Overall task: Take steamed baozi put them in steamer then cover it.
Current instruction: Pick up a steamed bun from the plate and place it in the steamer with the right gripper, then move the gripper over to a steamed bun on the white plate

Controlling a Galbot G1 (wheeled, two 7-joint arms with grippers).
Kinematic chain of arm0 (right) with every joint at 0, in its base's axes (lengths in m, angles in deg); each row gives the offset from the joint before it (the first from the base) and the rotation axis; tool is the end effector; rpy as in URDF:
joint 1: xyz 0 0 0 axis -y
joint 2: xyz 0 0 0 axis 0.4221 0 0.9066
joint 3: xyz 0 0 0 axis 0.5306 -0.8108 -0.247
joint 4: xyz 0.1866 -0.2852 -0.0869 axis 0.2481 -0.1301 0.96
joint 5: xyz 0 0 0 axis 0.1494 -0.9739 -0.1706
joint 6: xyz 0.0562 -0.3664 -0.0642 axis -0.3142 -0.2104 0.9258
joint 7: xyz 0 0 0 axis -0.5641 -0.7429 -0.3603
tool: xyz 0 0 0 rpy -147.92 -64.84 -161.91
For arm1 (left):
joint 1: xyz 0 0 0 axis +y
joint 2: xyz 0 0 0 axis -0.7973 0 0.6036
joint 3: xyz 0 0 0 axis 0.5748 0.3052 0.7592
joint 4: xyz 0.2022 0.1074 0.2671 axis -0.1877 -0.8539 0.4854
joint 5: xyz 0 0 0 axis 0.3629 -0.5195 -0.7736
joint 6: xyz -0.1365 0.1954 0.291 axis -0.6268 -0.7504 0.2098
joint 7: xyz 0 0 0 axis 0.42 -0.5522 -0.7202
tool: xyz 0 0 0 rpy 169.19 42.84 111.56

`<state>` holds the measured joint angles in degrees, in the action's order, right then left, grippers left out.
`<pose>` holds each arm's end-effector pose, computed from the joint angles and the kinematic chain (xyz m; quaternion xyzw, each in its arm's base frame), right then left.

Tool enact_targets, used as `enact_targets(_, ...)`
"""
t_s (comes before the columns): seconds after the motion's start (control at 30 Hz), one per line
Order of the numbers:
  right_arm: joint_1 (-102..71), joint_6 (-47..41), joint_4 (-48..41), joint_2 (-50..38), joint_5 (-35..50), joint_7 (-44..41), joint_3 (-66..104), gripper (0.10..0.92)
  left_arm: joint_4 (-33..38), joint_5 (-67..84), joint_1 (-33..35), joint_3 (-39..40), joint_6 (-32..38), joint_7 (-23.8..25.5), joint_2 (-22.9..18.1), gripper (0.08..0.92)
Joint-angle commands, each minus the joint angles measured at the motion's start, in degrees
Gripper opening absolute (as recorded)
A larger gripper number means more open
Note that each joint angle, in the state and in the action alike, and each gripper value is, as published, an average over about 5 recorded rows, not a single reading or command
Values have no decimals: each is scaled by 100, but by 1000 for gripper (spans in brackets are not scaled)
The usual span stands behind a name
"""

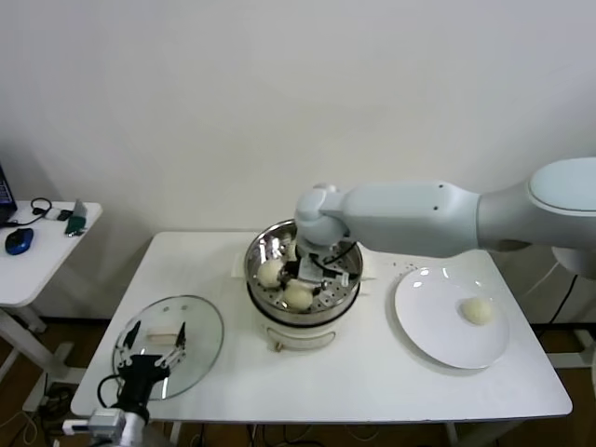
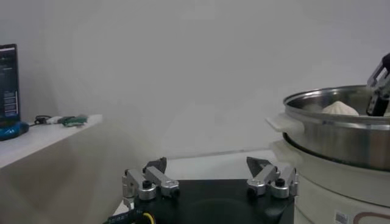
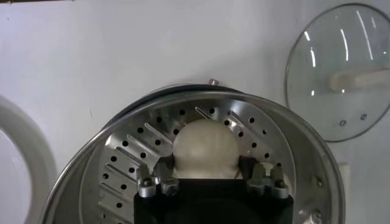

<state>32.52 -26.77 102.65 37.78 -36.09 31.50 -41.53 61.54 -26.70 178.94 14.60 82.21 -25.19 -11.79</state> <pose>0.5207 0.1892 -0.1093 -0.6519 0.1153 -0.7495 0.0033 0.1654 0.0838 -0.3201 0.0277 -0.9945 -0.0598 0.0811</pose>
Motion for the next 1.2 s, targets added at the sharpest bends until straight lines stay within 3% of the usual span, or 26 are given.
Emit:
enact_targets(0.03,-108,162,-201,95,21,26,67,755,2,4,2,6,5,-2,-7,823)
enact_targets(0.13,70,264,-272,36,253,-28,116,807,13,3,-1,8,2,-1,-12,823)
enact_targets(0.4,1344,571,-784,-494,1572,-736,-295,823,6,-5,11,22,2,0,-11,823)
enact_targets(0.57,2131,10,-1382,-1287,2992,-1177,-1047,823,-33,0,-4,27,4,0,9,823)
enact_targets(0.67,2354,-400,-1462,-1894,3366,-1238,-1523,823,-57,6,-27,33,2,-1,23,823)
enact_targets(0.83,2166,-846,-1222,-3010,3217,-1127,-2135,823,-68,0,-81,66,-19,5,32,823)
enact_targets(1.0,1126,-1098,-1317,-3949,2332,-923,-1676,823,-41,-48,-158,90,-88,22,-1,823)
enact_targets(1.2,-374,-1135,-1976,-4208,1410,-738,-347,823,11,-174,-238,137,-200,58,-67,823)
